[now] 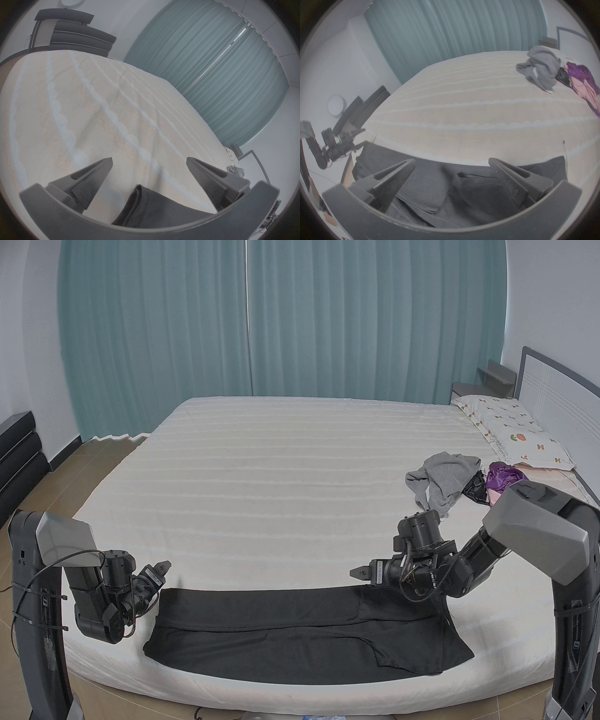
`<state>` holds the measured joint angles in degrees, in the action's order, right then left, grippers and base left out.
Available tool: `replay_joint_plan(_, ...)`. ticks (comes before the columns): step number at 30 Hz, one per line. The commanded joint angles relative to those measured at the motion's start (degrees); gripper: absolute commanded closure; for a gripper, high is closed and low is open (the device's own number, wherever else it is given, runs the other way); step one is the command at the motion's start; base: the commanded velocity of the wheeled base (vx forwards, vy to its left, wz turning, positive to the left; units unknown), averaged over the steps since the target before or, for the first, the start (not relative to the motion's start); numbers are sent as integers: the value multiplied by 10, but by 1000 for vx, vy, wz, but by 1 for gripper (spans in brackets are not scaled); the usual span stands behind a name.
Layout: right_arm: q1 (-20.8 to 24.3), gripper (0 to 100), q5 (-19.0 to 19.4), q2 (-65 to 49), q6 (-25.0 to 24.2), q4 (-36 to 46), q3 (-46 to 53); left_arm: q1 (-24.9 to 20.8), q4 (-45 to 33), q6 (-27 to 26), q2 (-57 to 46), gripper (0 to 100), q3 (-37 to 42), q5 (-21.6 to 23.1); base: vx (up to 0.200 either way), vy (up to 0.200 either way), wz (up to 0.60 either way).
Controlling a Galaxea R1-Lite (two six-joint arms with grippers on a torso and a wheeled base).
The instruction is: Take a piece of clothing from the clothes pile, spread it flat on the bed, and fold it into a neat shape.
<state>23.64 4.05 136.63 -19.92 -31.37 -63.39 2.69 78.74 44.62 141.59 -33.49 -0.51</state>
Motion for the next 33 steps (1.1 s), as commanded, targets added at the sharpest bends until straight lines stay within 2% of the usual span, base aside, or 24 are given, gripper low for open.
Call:
replay_joint_plan(1, -41, 0, 20, -44, -26, -2, 38, 0, 0, 0, 1, 0, 0, 0, 0, 0, 0)
replay_joint_plan(6, -86, 0, 30, -56, -62, -4, 79, 0, -3, 0, -1, 0, 0, 1, 0, 0, 0)
replay_joint_plan(11, -96, 0, 32, -46, -120, -3, 96, 2, -3, 1, -4, 0, 4, 10, 0, 0, 0)
replay_joint_plan(15, -108, 0, 61, -44, -123, -4, 96, 2, -3, 1, -4, 0, 4, 11, 0, 0, 0)
replay_joint_plan(25, -112, 0, 65, -22, -122, -3, 97, 2, -3, 1, -4, 0, 4, 11, 0, 0, 0)
replay_joint_plan(26, -112, 100, 65, -15, -122, -3, 93, 1, -3, 1, -4, 0, 4, 11, 0, 0, 0)
replay_joint_plan(33, -121, 100, 65, -15, -124, -4, 89, 1, -3, 1, -4, 0, 4, 11, 0, 0, 0)
